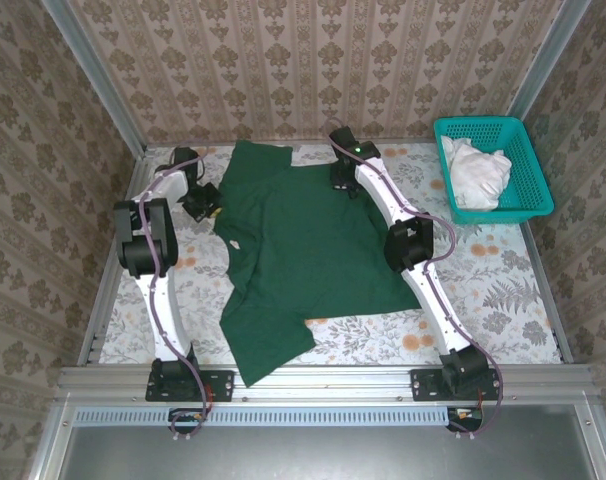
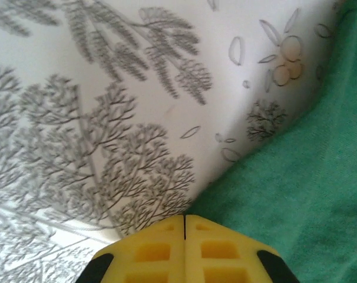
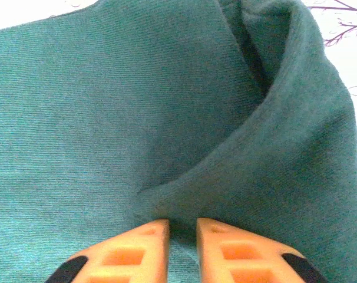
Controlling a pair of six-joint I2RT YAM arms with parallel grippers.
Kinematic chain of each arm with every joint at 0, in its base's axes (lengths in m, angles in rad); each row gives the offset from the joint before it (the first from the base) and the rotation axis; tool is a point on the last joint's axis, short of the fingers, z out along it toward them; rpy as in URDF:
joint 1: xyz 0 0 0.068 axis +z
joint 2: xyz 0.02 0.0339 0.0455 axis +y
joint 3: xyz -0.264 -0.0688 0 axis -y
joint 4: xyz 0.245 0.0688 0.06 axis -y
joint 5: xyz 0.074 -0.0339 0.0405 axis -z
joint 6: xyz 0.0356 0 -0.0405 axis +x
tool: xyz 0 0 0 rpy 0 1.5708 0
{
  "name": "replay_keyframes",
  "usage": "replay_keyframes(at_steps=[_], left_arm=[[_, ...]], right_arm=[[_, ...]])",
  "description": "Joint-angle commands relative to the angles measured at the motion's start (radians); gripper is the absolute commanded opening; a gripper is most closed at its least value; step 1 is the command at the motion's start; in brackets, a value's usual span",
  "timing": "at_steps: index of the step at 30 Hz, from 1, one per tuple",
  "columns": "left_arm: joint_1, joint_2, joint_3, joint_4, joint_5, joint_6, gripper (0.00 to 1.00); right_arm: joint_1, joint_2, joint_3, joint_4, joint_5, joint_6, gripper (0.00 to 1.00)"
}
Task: Fold and stack the t-shirts
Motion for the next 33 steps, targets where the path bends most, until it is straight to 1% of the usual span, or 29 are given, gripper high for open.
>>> replay_keyframes(at_steps=[1,6,13,21,24,27,29,30,33], left_arm=[[-0.01,0.034,0.019,-0.004,-0.003,0.031,0.0],[-0.008,0.032,0.049,-0.024,-0.047,0.067,0.0],[0.008,0.031,0.072,-0.053,-0.11,0.088,0.0],[0.029,0.019,0.074,-0.06,-0.17,0.093,0.0],[0.041,0.012,0.071,-0.066,-0.202,0.097,0.0],[0.056,0.007,0.067,-0.06,-0.205,0.096,0.0],[0.061,0.005,0.07,-0.056,-0.197,0.099,0.0],[0.062,0.006,0.075,-0.055,-0.191,0.104,0.0],[0.061,0.009,0.084,-0.052,-0.176,0.104,0.0]], right_arm=[[-0.008,0.006,0.024,-0.01,0.016,0.007,0.14],[-0.028,-0.013,0.024,-0.015,0.01,-0.004,0.01],[-0.057,-0.05,0.025,-0.004,-0.015,-0.023,0.0],[-0.098,-0.087,0.025,0.036,-0.116,-0.032,0.0],[-0.117,-0.095,0.028,0.041,-0.127,-0.029,0.0],[-0.136,-0.1,0.028,0.049,-0.147,-0.027,0.0],[-0.141,-0.101,0.028,0.062,-0.191,-0.029,0.0],[-0.141,-0.101,0.026,0.067,-0.226,-0.031,0.01],[-0.129,-0.101,0.014,0.067,-0.267,-0.025,0.18]])
